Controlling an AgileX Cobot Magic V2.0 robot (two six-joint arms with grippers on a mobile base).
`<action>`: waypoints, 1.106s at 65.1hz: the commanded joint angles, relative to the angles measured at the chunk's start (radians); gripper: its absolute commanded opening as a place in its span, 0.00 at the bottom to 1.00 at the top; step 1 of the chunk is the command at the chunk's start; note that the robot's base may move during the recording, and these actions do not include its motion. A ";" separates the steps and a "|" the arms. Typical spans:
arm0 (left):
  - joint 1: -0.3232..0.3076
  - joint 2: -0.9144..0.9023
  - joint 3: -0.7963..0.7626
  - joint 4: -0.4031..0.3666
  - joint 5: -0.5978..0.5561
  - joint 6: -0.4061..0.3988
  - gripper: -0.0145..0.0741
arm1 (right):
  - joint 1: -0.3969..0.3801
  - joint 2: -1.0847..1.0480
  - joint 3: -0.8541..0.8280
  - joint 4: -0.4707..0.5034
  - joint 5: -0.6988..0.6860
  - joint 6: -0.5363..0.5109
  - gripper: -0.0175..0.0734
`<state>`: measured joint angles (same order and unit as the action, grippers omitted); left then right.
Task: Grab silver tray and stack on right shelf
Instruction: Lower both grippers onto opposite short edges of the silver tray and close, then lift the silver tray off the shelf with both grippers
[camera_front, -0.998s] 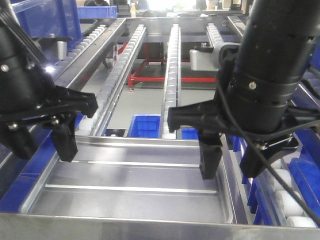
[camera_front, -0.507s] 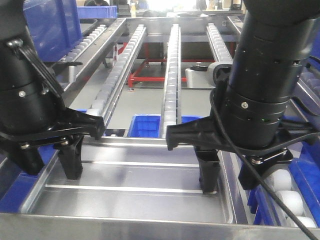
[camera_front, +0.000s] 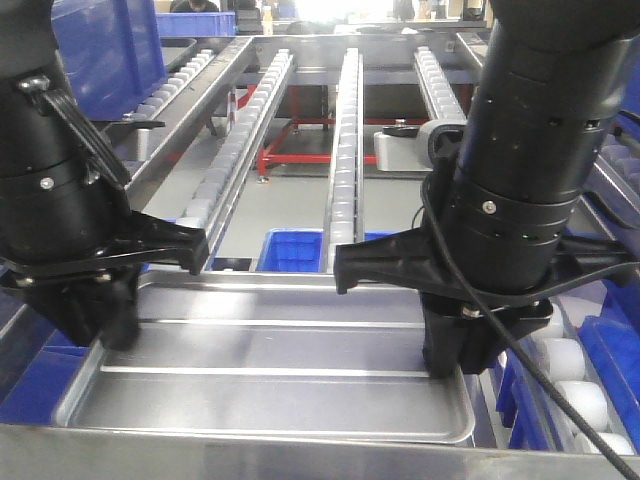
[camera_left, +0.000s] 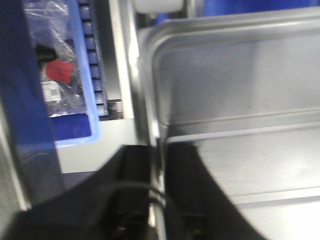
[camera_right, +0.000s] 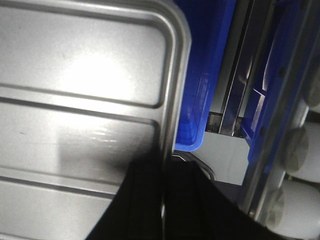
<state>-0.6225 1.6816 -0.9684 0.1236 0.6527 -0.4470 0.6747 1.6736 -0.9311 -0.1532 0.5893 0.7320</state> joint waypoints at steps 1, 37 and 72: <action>-0.006 -0.017 -0.014 -0.010 -0.036 -0.018 0.06 | -0.006 -0.039 -0.021 -0.021 -0.021 -0.009 0.25; -0.006 -0.216 -0.068 0.053 0.098 -0.155 0.06 | -0.004 -0.233 -0.126 -0.031 0.162 -0.050 0.25; -0.163 -0.529 -0.068 0.093 0.292 -0.187 0.06 | 0.171 -0.402 -0.092 -0.067 0.301 0.013 0.25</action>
<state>-0.7436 1.1829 -1.0082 0.1833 0.9739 -0.6234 0.8293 1.3046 -1.0123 -0.1782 0.9012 0.7468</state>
